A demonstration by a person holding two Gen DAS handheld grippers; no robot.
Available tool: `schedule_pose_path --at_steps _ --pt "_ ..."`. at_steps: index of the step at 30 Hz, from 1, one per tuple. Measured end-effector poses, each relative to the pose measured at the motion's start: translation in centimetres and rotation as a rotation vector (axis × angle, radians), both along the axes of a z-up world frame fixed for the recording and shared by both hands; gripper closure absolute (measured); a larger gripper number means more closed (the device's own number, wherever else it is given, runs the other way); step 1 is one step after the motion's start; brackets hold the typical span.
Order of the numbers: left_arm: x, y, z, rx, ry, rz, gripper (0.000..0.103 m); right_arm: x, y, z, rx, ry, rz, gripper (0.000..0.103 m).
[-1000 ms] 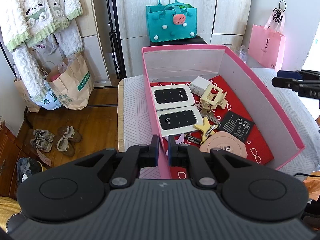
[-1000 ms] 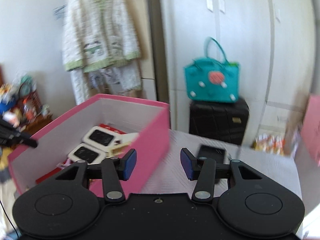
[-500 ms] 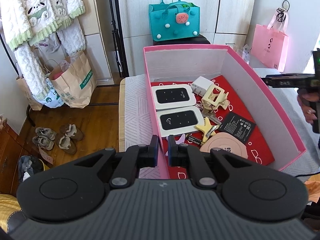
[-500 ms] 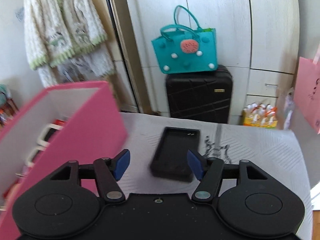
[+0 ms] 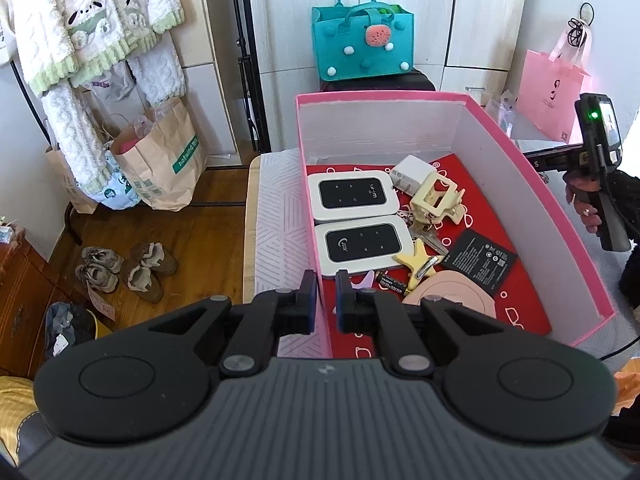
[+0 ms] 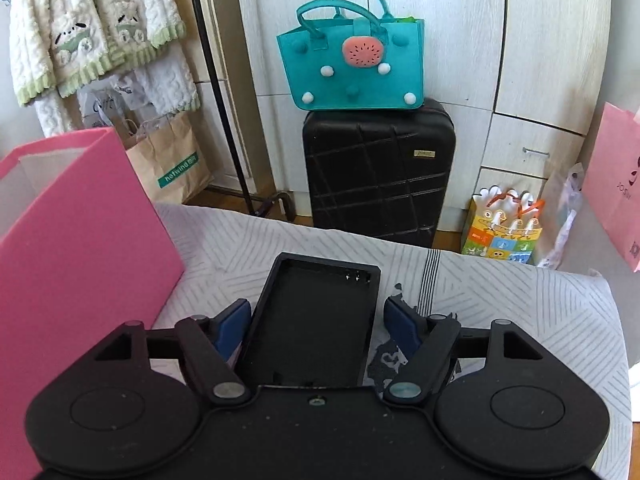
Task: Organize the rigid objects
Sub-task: 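Grasp the black charger tray with the right gripper, then carry the black charger tray into the box onto the routers and release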
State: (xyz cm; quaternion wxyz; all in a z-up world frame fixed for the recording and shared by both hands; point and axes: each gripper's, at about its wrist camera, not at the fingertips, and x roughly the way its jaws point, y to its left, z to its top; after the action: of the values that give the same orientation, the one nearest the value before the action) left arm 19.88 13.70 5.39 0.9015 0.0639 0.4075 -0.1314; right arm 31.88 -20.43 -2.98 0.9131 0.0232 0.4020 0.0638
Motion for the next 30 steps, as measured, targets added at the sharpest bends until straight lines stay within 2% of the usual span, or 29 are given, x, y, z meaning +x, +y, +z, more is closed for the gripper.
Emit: schedule_pose_path --at_steps 4,8,13,24,30 --pt "-0.1 -0.1 0.0 0.005 -0.002 0.005 0.096 -0.4 -0.7 0.1 0.052 0.004 0.025 0.028" --pt "-0.2 -0.3 0.0 0.013 -0.006 0.013 0.096 -0.4 -0.1 -0.1 0.003 -0.005 0.063 0.027" --pt "-0.2 -0.4 0.0 0.024 -0.008 0.015 0.096 -1.0 0.0 0.3 -0.012 -0.006 0.053 0.035" --pt "-0.4 -0.5 -0.1 0.032 -0.012 0.006 0.096 -5.7 -0.2 2.2 0.033 -0.061 0.068 0.035" --pt "-0.7 -0.4 -0.1 0.044 -0.012 -0.004 0.096 -8.3 0.3 4.9 0.078 -0.117 0.098 0.035"
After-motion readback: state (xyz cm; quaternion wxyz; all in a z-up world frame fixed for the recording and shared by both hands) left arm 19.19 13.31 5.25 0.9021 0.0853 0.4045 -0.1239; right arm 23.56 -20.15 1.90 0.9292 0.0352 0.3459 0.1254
